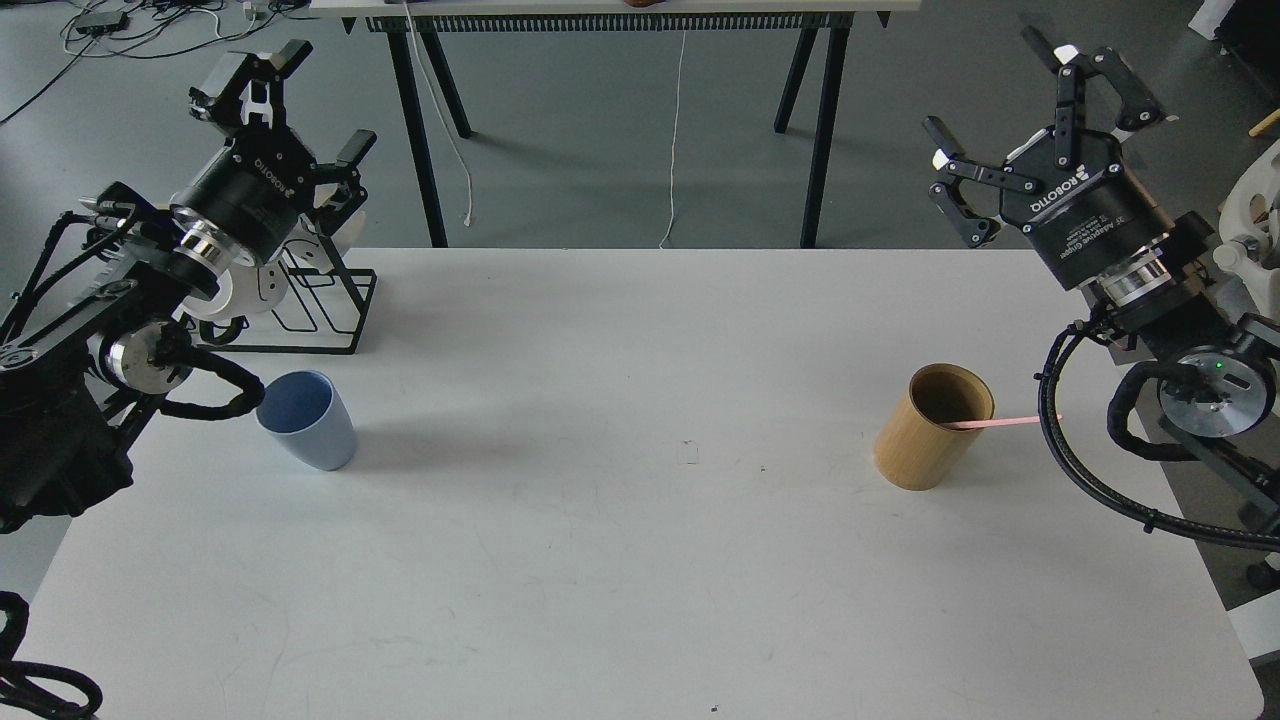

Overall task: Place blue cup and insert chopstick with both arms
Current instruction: 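Raise the left gripper and move it toward the light blue cup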

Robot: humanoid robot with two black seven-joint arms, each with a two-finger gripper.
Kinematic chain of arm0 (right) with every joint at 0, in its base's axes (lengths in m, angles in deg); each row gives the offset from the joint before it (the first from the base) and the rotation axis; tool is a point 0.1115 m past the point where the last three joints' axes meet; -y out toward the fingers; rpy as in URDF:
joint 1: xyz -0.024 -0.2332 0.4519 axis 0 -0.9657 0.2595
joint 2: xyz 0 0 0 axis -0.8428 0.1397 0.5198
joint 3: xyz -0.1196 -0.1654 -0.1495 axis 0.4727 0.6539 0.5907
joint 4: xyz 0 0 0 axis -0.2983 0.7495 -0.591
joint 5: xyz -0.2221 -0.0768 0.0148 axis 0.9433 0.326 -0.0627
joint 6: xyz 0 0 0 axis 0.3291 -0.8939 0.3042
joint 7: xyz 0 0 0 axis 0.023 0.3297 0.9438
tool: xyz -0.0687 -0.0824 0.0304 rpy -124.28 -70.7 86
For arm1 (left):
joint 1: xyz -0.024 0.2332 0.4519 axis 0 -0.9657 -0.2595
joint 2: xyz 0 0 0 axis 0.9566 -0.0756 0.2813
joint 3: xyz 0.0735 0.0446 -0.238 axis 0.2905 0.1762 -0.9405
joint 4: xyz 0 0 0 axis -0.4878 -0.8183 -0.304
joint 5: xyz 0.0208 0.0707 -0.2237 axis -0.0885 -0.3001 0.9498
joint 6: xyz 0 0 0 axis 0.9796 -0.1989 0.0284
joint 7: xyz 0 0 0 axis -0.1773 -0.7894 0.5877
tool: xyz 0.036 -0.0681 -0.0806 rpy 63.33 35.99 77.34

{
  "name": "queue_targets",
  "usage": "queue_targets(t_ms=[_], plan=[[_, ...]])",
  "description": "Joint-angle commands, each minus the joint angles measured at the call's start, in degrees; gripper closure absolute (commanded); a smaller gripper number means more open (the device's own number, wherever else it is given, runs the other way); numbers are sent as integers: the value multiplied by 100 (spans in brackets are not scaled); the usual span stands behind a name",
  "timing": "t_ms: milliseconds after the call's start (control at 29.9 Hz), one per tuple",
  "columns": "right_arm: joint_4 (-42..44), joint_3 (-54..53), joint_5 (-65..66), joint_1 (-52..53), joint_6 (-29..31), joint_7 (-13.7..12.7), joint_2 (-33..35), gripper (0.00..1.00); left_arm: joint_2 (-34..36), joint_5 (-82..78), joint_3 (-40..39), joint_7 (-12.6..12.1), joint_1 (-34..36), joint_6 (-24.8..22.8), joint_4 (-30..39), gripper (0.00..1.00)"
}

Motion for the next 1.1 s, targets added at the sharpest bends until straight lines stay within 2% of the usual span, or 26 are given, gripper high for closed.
queue_targets(t_ms=[0, 501, 635, 769, 936, 1069], plan=[[-5, 2, -1, -37, 0, -1, -9, 12, 46, 35, 2, 0, -12, -1, 27, 0], [-75, -16, -1, -107, 0, -1, -114, 12, 231, -18, 2, 0, 23, -1, -228, 0], [-93, -42, -1, -160, 0, -1, -114, 12, 818, -18, -16, 0, 216, -1, -9, 0], [-84, -42, -1, -169, 0, -1, -114, 12, 1697, -184, 19, 0, 305, -1, 624, 0], [-40, -60, 8, -178, 0, -1, -114, 12, 2436, -2315, 19, 0, 498, -1, 923, 0], [-5, -42, 8, -195, 0, -1, -114, 12, 2902, -4776, 63, 0, 498, -1, 1599, 0]])
